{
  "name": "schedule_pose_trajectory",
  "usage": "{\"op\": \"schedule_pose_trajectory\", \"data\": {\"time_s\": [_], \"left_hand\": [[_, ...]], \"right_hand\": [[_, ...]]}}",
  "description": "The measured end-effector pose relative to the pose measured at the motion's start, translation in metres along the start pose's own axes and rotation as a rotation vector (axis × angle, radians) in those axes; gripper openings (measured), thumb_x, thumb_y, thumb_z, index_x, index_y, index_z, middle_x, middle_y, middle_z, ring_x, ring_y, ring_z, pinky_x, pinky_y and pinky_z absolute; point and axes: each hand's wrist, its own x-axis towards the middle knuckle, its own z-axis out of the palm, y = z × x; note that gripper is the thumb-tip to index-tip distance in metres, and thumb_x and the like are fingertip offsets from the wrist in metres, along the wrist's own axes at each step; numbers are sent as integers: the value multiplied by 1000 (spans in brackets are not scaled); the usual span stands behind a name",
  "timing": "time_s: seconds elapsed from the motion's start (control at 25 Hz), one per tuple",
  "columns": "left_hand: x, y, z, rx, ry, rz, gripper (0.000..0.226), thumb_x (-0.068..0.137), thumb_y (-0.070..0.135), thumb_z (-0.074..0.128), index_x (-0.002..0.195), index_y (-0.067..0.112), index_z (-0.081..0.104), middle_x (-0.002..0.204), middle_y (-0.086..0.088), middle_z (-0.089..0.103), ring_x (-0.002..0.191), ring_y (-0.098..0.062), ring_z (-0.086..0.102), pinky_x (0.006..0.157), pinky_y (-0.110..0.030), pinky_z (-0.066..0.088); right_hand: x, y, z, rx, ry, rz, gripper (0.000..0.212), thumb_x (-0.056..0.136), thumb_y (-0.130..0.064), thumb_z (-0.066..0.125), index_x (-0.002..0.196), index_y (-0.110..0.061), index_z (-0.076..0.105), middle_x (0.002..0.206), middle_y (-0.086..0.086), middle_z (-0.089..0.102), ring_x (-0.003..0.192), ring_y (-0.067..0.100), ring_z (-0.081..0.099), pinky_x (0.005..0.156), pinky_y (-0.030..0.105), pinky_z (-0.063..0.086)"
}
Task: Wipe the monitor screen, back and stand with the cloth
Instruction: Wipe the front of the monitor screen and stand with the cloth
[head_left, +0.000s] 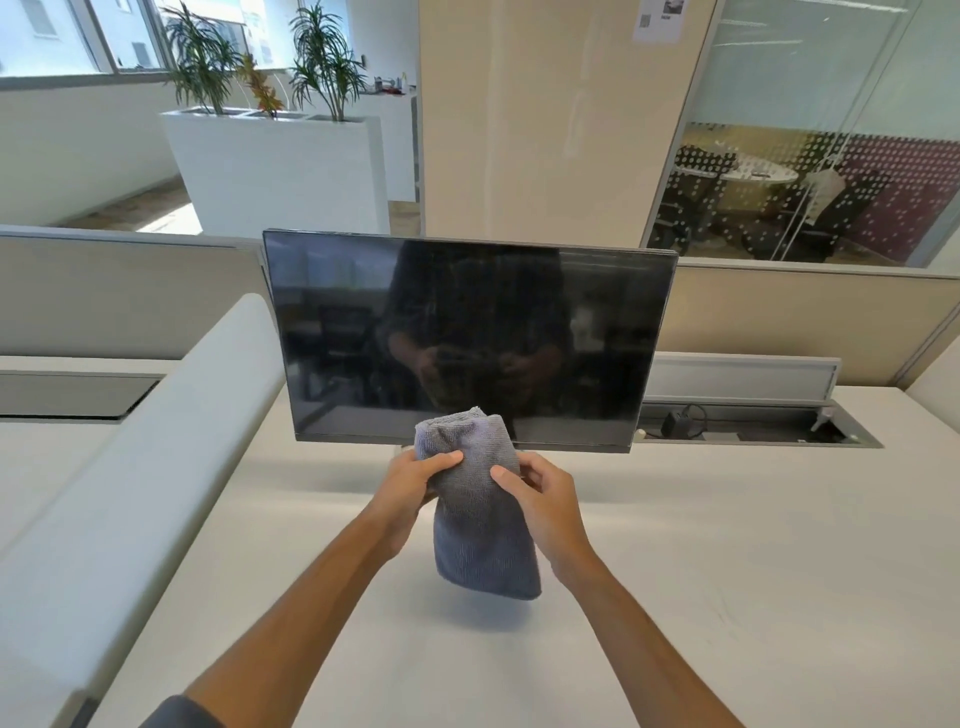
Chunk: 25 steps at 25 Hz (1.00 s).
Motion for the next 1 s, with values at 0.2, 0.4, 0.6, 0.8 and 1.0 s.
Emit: {"op": "schedule_pose_trajectory", "data": {"time_s": [0.2,0.4,0.6,0.8,1.0], "left_hand": [[-22,-7,-5,514,460,192,65,83,29,73,139,21,39,141,0,46,121,-19,50,95,-34,46],[-39,0,5,611,73,220,72,82,23,74,139,26,32,121,12,48,105,-7,51,91,-22,45],[-38,11,-22,615,342,232,48,90,15,62,132,19,39,112,1,58,96,-15,57,90,-34,50],[-34,17,-58,275,475,178,31,100,32,46,126,18,53,113,-4,63,103,-24,61,92,-44,52],[-20,62,-111,168,809,280,30,97,30,46,122,15,55,115,-8,62,106,-29,58,93,-42,47]], "right_hand": [[8,-11,29,-188,120,-99,15,87,-36,68,98,-27,61,96,-11,66,90,15,64,78,16,52],[19,-38,61,-184,-8,-6,9,91,-34,63,98,-28,59,95,-12,63,87,12,63,70,12,50],[32,-57,87,-62,-329,38,27,104,-32,37,103,-28,64,95,-16,69,93,9,66,80,22,54],[49,-68,95,-203,-396,-117,28,102,-31,39,111,-23,64,101,-10,69,97,8,63,89,28,49],[79,-119,80,-470,-77,-442,29,97,-40,47,110,-24,67,101,-13,69,93,3,62,87,28,53]]}}
